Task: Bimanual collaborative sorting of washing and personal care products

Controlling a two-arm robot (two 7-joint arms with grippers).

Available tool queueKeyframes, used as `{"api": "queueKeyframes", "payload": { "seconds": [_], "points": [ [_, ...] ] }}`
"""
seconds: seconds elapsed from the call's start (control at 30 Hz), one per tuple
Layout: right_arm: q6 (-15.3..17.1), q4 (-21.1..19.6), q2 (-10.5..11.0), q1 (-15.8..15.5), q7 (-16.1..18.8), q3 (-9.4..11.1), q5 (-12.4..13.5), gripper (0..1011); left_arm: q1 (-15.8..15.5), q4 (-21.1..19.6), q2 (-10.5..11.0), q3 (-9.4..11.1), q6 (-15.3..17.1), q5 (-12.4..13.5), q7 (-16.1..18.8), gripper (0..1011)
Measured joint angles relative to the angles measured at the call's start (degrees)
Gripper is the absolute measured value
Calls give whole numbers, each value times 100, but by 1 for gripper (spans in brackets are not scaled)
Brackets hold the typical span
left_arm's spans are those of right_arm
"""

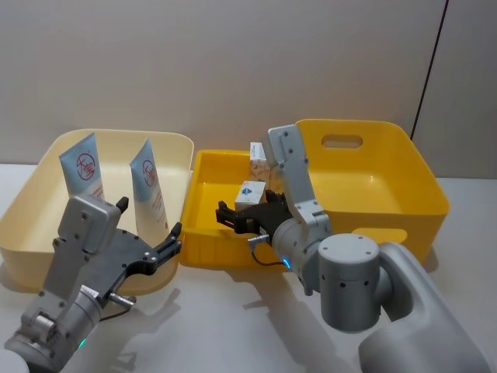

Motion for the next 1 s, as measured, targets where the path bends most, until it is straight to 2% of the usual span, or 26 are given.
{"api": "queueKeyframes", "payload": {
  "seconds": [0.3,0.4,0.67,0.7,0.8,0.87,1.0],
  "points": [
    [-85,72,-27,19,-76,-4,-107,1001,0,0,0,0,0,0,0,1003],
    [-97,89,-32,23,-94,-4,-127,964,0,0,0,0,0,0,0,1003],
    [-131,114,-41,28,-115,-5,-160,783,0,0,0,0,0,0,0,1003],
    [-134,117,-42,28,-119,-5,-165,729,0,0,0,0,0,0,0,1003],
    [-137,121,-42,30,-123,-4,-172,661,0,0,0,0,0,0,0,1003],
    [-143,125,-43,31,-127,-5,-177,561,0,0,0,0,0,0,0,1003],
    [-151,130,-45,34,-132,-4,-185,490,0,0,0,0,0,0,0,1003]
  ]
}}
